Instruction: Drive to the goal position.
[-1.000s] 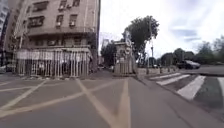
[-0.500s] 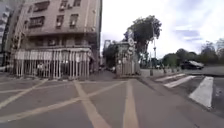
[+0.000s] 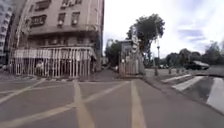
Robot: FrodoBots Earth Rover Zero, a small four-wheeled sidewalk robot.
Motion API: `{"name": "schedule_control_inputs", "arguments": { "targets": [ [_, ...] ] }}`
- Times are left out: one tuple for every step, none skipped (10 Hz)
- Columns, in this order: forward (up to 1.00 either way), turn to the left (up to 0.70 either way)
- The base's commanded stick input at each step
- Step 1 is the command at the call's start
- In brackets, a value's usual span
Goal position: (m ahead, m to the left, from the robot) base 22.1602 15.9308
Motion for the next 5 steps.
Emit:
{"name": "schedule_control_inputs", "arguments": {
  "targets": [
    [0.7,0.0],
    [0.7,0.0],
    [0.7,0.0],
    [0.7,0.0],
    [0.7,0.0]
  ]
}}
